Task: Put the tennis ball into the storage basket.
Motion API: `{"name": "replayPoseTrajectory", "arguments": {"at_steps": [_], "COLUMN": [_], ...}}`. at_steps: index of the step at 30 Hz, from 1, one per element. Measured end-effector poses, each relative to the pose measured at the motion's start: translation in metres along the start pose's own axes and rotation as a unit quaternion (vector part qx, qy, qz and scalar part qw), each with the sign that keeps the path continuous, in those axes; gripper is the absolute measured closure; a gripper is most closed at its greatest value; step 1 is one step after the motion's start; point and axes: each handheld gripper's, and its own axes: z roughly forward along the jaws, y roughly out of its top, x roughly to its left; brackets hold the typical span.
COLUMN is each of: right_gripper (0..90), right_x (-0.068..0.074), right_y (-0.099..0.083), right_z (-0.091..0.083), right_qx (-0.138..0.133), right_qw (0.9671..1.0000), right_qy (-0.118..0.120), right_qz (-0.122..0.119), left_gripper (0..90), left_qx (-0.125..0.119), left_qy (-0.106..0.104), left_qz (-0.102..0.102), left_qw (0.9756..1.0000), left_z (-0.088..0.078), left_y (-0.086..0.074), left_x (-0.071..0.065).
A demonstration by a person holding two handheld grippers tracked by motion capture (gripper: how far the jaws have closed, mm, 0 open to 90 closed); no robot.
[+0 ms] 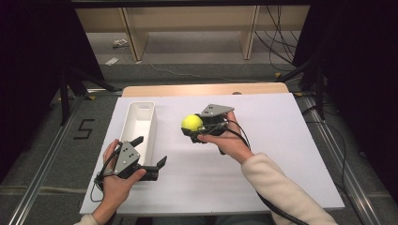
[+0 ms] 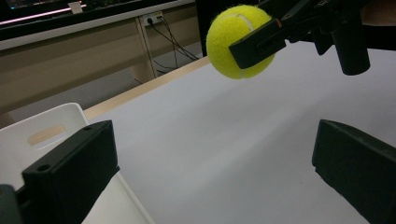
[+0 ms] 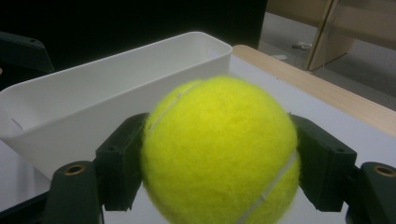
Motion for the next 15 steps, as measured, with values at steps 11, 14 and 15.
{"name": "replayPoseTrajectory", "arguments": {"at_steps": [11, 14, 15], "right_gripper": [27.3, 27.3, 27.3], "right_x": [0.0007, 0.0010, 0.0009], "right_y": [0.0006, 0.0020, 0.0023], "right_z": [0.0014, 0.0011, 0.0013], "right_qx": [0.000, -0.001, -0.002], "right_qw": [1.0000, 1.0000, 1.0000], "right_qy": [0.000, 0.002, 0.002], "right_qz": [0.000, 0.003, 0.002], "left_gripper": [0.0, 0.0, 0.0], "left_qx": [0.000, 0.000, 0.000], "left_qy": [0.000, 0.000, 0.000], "left_qz": [0.000, 0.001, 0.000], "left_qw": [1.0000, 1.0000, 1.0000], "left_z": [0.0001, 0.0007, 0.0004], "left_y": [0.0004, 0.0004, 0.0003], "left_x": [-0.0012, -0.0013, -0.0013]}}
